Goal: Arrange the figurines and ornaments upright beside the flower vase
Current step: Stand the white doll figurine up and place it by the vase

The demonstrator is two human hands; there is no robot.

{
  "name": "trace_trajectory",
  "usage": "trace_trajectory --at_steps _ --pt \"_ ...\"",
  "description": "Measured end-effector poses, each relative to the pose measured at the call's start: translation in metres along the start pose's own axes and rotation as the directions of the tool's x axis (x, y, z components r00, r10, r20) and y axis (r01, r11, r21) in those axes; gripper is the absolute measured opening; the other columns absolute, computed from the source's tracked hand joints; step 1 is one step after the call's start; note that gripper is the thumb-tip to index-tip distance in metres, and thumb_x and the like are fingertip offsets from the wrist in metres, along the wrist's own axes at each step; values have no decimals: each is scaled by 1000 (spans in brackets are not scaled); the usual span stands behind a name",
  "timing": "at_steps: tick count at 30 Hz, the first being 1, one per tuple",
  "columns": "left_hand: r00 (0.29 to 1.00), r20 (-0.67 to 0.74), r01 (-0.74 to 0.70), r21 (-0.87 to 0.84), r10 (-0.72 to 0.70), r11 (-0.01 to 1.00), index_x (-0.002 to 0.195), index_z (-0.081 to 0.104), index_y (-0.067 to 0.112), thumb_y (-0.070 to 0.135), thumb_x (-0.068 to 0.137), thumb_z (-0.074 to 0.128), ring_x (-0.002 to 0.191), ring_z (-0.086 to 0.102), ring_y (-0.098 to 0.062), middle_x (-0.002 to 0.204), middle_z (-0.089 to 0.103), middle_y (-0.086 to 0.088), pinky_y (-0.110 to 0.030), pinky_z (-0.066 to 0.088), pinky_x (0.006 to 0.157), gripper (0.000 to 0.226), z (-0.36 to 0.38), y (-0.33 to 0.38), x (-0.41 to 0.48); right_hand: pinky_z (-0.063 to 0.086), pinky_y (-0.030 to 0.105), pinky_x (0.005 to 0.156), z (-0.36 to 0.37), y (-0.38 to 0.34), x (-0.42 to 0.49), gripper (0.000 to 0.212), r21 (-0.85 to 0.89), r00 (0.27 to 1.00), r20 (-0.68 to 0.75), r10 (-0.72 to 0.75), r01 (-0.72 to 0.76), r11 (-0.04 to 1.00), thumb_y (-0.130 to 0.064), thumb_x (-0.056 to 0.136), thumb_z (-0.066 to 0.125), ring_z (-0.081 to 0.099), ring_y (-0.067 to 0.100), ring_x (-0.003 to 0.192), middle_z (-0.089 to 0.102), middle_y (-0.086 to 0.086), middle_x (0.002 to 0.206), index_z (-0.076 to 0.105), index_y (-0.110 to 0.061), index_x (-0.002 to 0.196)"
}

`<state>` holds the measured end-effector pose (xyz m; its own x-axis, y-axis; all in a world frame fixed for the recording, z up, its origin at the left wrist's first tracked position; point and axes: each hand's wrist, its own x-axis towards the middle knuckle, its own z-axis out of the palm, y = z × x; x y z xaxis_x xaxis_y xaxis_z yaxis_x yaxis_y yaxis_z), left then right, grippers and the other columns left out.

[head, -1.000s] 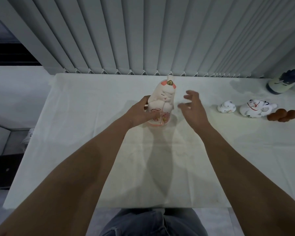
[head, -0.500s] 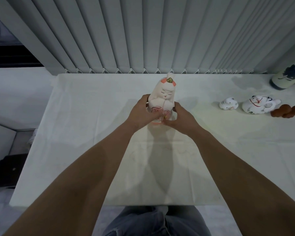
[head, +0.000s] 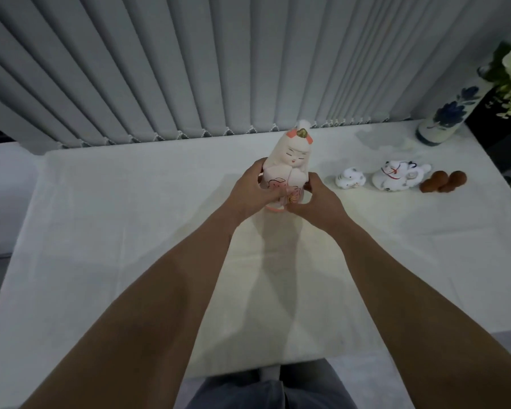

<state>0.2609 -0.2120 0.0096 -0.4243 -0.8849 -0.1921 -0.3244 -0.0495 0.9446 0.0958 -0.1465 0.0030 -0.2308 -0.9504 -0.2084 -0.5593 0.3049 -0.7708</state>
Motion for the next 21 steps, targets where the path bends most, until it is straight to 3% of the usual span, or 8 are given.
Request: trace_trajectory --at_steps 3,7,10,13,16,21 --pt "1000 15 -10 -21 11 1000 133 49 30 27 75 81 102 60 0 117 63 13 -33 55 94 67 23 12 18 46 30 78 -24 11 8 60 -15 1000 -23 20 -20 1000 -29 74 78 55 11 97 59 -9 109 47 -18 125" --pt "999 38 -10 -51 12 999 134 48 29 25 75 82 100 60 7 113 63 18 -24 56 87 68 47 23 39 41 22 62 -50 23 23 58 -60 999 -52 10 -13 998 -30 73 78 56 10 89 56 -15 97 47 -18 121" --pt "999 42 4 -60 -2 998 134 48 30 26 73 83 98 59 10 110 62 24 -20 55 85 70 59 27 50 39 21 60 -59 32 33 55 -83 998 -65 -6 1 997 -30 74 77 55 9 83 59 -14 93 48 -13 117" --pt "999 40 21 -58 -19 998 135 48 29 24 73 83 102 61 1 115 63 16 -30 56 93 71 66 25 60 44 27 67 -60 40 40 50 -125 995 -89 -47 36 991 -26 78 76 55 13 84 66 1 102 50 -7 116" --pt "1000 14 22 -37 -21 999 136 47 28 21 75 82 110 62 -9 122 63 10 -37 54 98 70 71 24 67 41 25 69 -62 44 46 52 -117 995 -85 -49 38 992 -30 81 74 53 12 84 65 -1 102 50 -8 120" --pt "1000 -23 13 30 -12 999 136 47 30 31 72 83 113 61 -13 123 62 11 -33 53 97 74 73 25 73 41 27 70 -63 47 54 54 -96 995 -78 -55 48 994 -31 81 73 56 14 86 66 -1 102 48 -7 123"
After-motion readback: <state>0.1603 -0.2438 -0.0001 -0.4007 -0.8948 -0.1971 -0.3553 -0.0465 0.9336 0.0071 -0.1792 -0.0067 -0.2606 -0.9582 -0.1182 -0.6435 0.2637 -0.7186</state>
